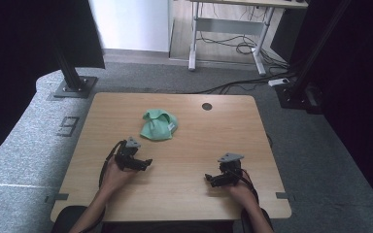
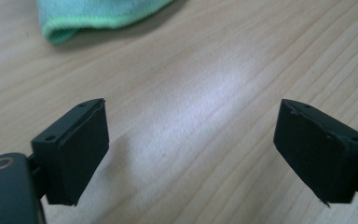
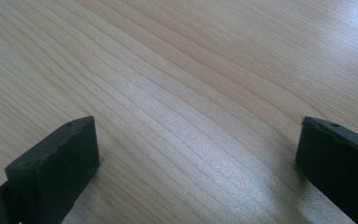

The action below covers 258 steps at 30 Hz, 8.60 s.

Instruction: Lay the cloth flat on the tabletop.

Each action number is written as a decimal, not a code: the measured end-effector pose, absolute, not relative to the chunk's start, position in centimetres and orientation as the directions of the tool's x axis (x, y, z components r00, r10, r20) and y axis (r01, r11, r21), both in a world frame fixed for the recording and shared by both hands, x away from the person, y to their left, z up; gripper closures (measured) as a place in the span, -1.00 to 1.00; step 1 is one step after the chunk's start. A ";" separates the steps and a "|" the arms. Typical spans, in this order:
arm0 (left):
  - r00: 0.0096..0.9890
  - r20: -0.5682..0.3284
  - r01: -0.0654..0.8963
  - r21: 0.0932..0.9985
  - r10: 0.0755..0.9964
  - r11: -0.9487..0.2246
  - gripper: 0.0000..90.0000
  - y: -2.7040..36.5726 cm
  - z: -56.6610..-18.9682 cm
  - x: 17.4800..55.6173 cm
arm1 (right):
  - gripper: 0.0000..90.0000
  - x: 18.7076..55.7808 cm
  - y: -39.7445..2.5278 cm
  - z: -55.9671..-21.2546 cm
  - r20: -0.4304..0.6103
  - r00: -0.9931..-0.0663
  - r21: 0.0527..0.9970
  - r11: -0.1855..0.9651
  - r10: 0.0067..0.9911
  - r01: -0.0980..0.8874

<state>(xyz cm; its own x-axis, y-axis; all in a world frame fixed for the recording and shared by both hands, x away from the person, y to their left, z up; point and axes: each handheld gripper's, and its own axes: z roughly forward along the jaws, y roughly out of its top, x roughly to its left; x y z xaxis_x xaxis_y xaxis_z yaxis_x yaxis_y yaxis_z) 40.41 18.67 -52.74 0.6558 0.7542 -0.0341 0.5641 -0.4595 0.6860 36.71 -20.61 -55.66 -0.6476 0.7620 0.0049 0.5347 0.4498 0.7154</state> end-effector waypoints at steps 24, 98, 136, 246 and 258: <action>0.700 -0.015 0.492 0.735 0.714 -0.466 -0.07 15.2 -48.7 46.0 | -1.00 36.7 -20.6 -55.7 0.005 -0.647 0.715 0.450 0.762 0.535; 0.821 -0.118 0.466 0.703 0.559 -0.537 0.33 11.9 -54.3 38.8 | -0.58 36.8 -19.0 -54.2 0.057 -0.682 0.710 0.451 0.729 0.541; 0.797 -0.080 0.429 0.772 0.598 -0.469 0.86 13.4 -52.5 38.2 | 0.89 41.8 -11.1 -50.2 0.005 -0.740 0.759 0.479 0.673 0.441; 0.552 -0.004 0.650 0.628 0.834 -0.428 -0.88 15.7 -54.3 40.0 | -0.36 44.1 -23.1 -54.3 -0.014 -0.545 0.673 0.411 0.838 0.615; 0.536 -0.011 0.662 0.626 0.844 -0.412 -0.94 17.3 -54.4 42.1 | -0.37 41.2 -22.3 -54.2 -0.025 -0.613 0.665 0.471 0.789 0.579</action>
